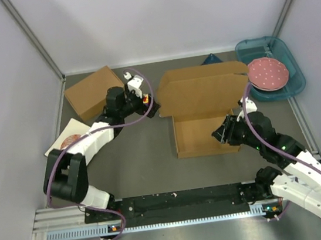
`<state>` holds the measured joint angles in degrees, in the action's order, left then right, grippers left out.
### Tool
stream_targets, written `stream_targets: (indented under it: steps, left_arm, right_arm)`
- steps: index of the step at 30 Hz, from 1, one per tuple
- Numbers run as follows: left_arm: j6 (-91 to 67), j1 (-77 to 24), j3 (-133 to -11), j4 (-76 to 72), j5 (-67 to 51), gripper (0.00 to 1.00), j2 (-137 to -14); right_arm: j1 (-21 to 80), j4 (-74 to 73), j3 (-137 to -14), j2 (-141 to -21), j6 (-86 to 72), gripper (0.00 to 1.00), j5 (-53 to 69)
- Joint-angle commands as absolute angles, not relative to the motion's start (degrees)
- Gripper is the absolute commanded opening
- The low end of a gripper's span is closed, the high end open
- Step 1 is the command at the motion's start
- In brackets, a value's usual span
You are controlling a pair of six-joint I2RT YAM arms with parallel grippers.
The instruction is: Fold the paper box
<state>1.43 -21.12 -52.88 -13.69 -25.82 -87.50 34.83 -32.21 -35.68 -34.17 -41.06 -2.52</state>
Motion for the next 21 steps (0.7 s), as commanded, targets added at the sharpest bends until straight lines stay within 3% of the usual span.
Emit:
stream_targets:
  steps: [1,8,14,17,21]
  left_arm:
    - [-2.5,-20.8,-52.9,-11.9,-15.0,0.99,-77.6]
    - [-20.3,-20.7,-45.5,-6.8,7.5,0.99,-69.6]
    - [-26.6,-20.6,-50.3,-0.3,17.0,0.99,-80.1]
    - [-31.0,-19.3,-54.1,2.5,19.0,0.99,-86.4]
    - [-39.4,-13.8,-55.0,-0.9,11.0,0.99,-90.8]
  right_arm:
    - [35.3,-27.8,-39.0,-35.1,-38.6,0.5,-3.7]
    - [35.3,-24.1,-37.0,-36.1,-35.9,0.51,-4.0]
    - [35.4,-23.1,-33.8,-36.6,-35.6,0.5,-4.0]
    - [35.4,-23.1,-32.4,-35.2,-35.6,0.5,-4.2]
    - [35.4,-23.4,-31.8,-34.7,-36.0,0.5,-3.3]
